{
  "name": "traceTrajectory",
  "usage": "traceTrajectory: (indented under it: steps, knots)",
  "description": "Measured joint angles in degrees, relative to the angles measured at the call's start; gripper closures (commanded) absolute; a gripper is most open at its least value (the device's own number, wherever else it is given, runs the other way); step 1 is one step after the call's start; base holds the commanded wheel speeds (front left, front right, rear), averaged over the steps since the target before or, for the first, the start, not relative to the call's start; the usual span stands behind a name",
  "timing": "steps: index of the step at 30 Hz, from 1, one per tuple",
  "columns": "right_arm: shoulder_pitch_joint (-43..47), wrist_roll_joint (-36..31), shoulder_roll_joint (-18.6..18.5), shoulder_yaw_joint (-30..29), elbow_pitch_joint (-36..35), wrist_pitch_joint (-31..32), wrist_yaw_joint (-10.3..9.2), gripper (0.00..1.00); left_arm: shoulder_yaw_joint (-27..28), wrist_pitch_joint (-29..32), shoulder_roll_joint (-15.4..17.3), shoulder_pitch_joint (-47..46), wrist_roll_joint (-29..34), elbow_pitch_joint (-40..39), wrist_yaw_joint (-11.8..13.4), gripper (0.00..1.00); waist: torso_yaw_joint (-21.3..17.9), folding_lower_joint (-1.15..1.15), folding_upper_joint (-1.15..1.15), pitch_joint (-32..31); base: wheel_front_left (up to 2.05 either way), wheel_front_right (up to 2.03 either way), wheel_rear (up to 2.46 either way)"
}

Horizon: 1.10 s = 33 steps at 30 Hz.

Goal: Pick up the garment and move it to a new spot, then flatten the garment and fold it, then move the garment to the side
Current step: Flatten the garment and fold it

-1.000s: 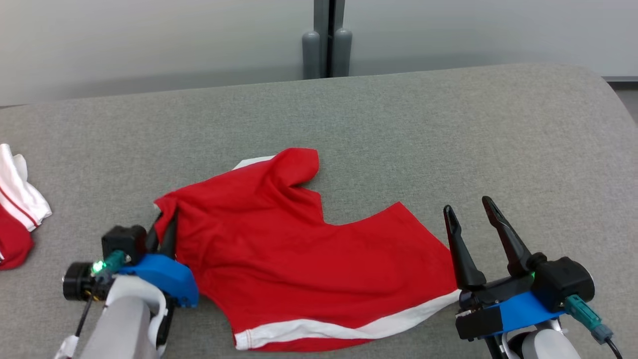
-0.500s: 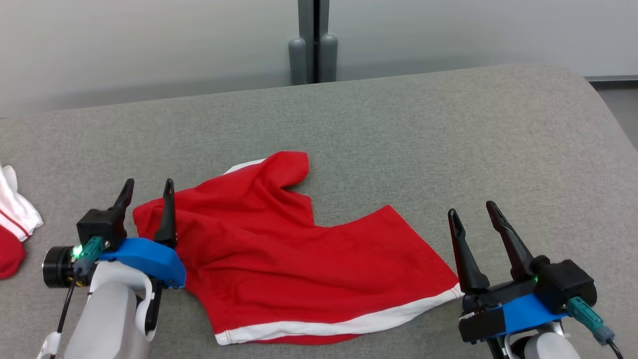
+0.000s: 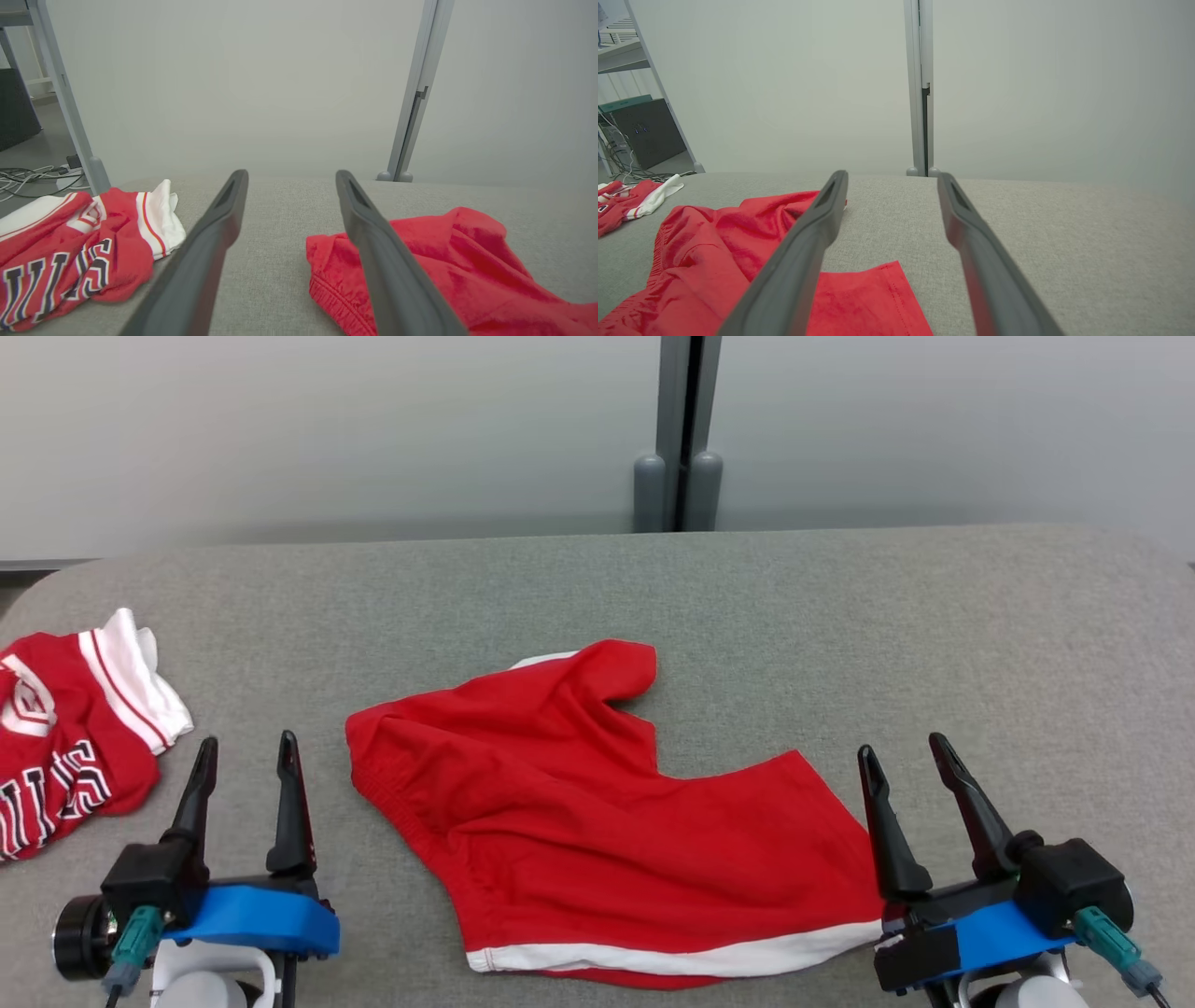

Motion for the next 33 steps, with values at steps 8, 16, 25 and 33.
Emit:
traceTrajectory:
  steps: [8, 16, 25, 33]
  knots:
    - [1.7, -0.4, 0.0, -0.8, 1.7, 0.0, 0.00, 0.00, 1.1, 0.0, -0.7, 5.8, 1.9, -4.7, -0.5, 0.00, 2.2, 0.00, 0.00, -2.5, 0.00, 0.00, 0.00]
    - [3.8, -0.4, 0.0, -1.6, 4.2, 0.0, 0.00, 0.00, 2.0, 0.0, -1.2, 8.9, 2.6, -5.9, -0.8, 0.00, 2.7, 0.00, 0.00, -4.3, 0.00, 0.00, 0.00]
    - [5.3, -0.7, 0.0, -1.9, 5.9, 0.0, 0.00, 0.00, 2.3, 0.0, -2.1, 11.0, 3.5, -5.4, -0.7, 0.00, 2.5, 0.00, 0.00, -5.0, 0.00, 0.00, 0.00]
    - [5.1, -1.4, 0.0, -1.8, 6.6, 0.0, 0.00, 0.00, 2.4, 0.0, -2.3, 11.2, 4.2, -5.1, -0.7, 0.00, 2.3, 0.01, 0.00, -5.0, 0.00, 0.00, 0.00]
